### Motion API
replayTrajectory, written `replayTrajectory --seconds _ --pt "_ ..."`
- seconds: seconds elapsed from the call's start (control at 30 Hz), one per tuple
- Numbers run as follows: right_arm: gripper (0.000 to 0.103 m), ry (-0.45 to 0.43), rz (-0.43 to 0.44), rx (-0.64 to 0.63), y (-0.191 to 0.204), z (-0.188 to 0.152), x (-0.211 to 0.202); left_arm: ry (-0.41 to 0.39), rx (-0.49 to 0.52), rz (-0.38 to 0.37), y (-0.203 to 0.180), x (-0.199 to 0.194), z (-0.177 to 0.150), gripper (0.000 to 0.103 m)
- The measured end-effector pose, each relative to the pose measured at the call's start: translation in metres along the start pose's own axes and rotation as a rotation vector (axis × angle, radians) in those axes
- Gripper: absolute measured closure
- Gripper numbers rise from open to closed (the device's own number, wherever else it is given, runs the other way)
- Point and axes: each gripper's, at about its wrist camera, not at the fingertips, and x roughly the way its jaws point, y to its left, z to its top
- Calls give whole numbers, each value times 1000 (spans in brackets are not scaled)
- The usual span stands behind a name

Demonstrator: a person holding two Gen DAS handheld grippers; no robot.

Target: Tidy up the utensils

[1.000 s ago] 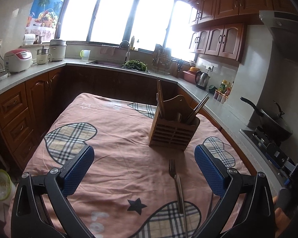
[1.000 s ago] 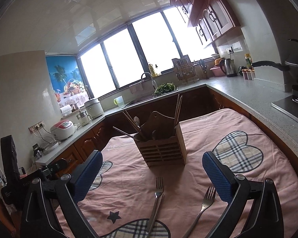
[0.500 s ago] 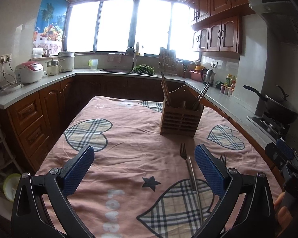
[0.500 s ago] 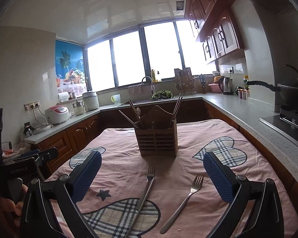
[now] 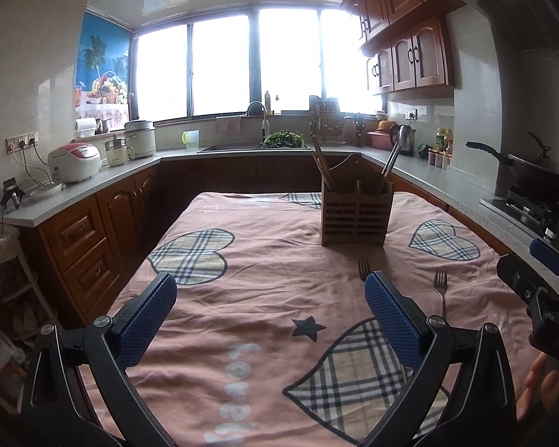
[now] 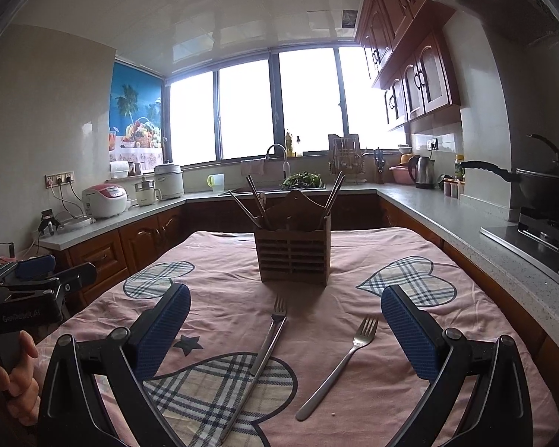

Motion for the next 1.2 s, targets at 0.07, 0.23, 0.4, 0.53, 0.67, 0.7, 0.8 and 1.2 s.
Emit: replayTrajectory --seconds 0.07,0.23,0.4,0.53,0.67,0.7,0.8,1.2 --pt "0 12 -7 -2 -1 -4 3 5 7 15 -1 2 -3 0" --pt "0 37 -26 4 -4 -16 10 21 10 30 -2 4 -11 0" --pt "0 25 -29 10 -4 -17 7 16 1 41 0 2 -14 0" --pt "0 -17 -31 8 -3 -14 -1 -1 -14 42 3 -2 -13 0" --pt "0 -57 -28 12 -3 -12 -8 -18 -23 39 4 -7 -11 0" --pt "0 -62 -29 12 -3 -11 -9 -20 -23 38 4 -8 -11 0" --pt "0 -68 -27 17 -3 -10 -11 -29 -23 38 5 -11 -10 0" --pt "0 -81 -13 16 0 -9 -14 -54 -21 31 4 -20 -7 0"
